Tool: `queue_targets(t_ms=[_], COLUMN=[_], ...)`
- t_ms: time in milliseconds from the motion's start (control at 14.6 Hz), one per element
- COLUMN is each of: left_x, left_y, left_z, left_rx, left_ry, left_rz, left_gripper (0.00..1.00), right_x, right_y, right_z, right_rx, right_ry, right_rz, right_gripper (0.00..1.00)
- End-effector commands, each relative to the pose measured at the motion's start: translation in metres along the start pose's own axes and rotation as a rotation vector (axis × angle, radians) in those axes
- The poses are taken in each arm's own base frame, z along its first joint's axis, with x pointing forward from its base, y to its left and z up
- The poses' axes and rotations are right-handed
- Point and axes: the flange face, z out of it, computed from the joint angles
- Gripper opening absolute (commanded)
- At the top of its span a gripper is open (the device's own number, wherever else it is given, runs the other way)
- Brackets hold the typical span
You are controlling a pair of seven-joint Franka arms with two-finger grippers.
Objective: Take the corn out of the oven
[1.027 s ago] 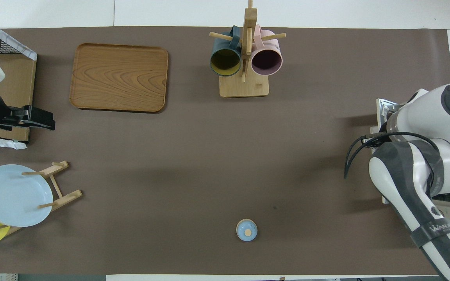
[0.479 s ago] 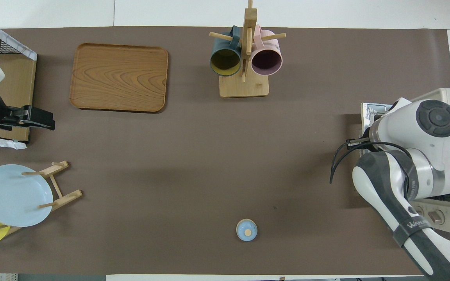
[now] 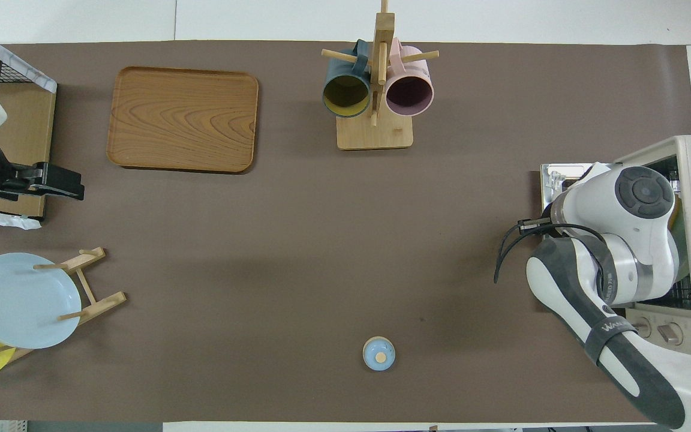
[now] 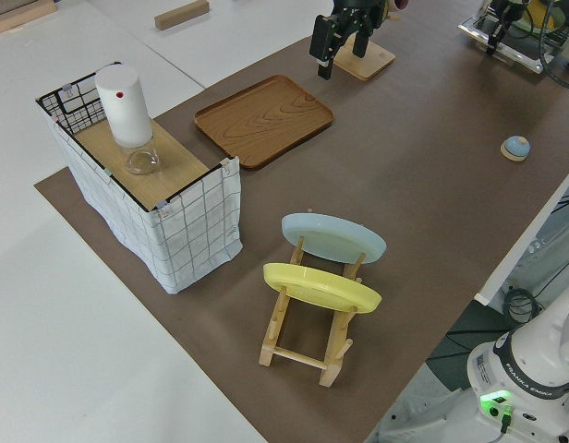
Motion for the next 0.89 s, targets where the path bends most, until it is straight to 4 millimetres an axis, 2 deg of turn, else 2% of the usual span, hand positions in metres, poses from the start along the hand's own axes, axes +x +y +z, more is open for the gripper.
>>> queue_targets(t_ms=[0,205,342,479,548,616,685,822], left_x=[-0.004,-0.004,-0.004,-0.004,-0.004,-0.004,-0.004,-0.004], left_y=[-0.003,-0.003,-0.003,-0.003,-0.003,-0.003,-0.003,-0.003], left_z=[-0.004,-0.004,-0.004,-0.004,-0.004,-0.004,-0.004,-0.004], left_rx=[0.021,0.021,0.021,0.021,0.021,0.021,0.021,0.021], left_ry=[0.002,0.004,0.004,0.004,0.004,0.004,0.004,0.004], left_rz=[0.002,0.004,0.002,0.004,0.002,0.004,0.004,0.002], left_gripper=[1.00,1.00,1.00,1.00,1.00,1.00,1.00,1.00], right_x=[-0.002,0.006,0.015,0.026,0.031,0.033,0.030,0.024], right_y=[0.000,-0.036,-0.073,-0.082,-0.074,-0.067,-0.059,-0.039], right_z=[0.010,-0.002,-0.025,-0.056,-0.069,-0.079,-0.087,-0.097], right_rx=[0.000,0.004,0.036,0.031,0.026,0.018,0.010,-0.015], right_ry=[0.000,0.017,0.026,0.007,-0.014,-0.036,-0.045,-0.063], right_rz=[0.034,0.078,0.091,0.078,0.085,0.094,0.104,0.118], right_gripper=[0.00,0.00,0.00,0.00,0.00,0.13,0.75,0.75])
